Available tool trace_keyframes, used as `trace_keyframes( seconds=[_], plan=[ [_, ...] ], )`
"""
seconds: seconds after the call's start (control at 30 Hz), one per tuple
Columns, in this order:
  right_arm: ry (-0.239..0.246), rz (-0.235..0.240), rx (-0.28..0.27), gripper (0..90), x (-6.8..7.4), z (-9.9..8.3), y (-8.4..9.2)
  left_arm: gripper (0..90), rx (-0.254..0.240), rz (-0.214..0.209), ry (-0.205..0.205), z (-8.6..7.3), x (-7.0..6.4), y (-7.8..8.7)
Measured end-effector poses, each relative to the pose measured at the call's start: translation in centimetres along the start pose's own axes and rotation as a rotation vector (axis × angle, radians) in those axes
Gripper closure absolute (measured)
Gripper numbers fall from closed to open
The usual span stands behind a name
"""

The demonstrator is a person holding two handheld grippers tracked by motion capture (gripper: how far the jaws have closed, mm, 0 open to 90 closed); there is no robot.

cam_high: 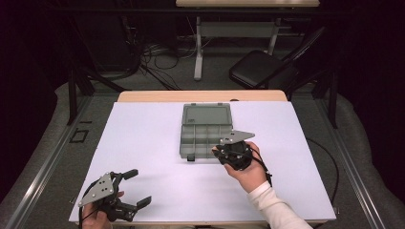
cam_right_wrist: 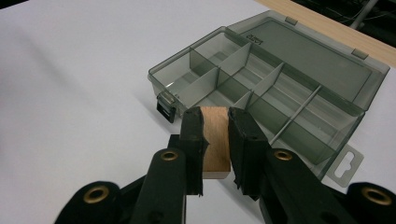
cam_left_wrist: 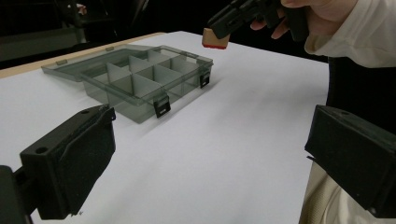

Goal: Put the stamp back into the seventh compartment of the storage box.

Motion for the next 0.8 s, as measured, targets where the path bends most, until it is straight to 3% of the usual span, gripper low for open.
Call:
trace_keyframes(
  seconds=[0.8],
  plan=[
    [-0.067,0.002,0.04,76.2,-2.3,2.0,-1.3,1.4,0.004,-0.002,0.0,0.0,0.0,0.0]
  ],
)
Point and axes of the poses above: each handheld gripper's, and its own axes: y roughly backward along the jaws, z roughly out of its top, x roughly to its left, the point moved 4 cm from there along -y, roughly forward along the jaws, and after that the axes turned 14 degrees about x, right-handed, at the moved point
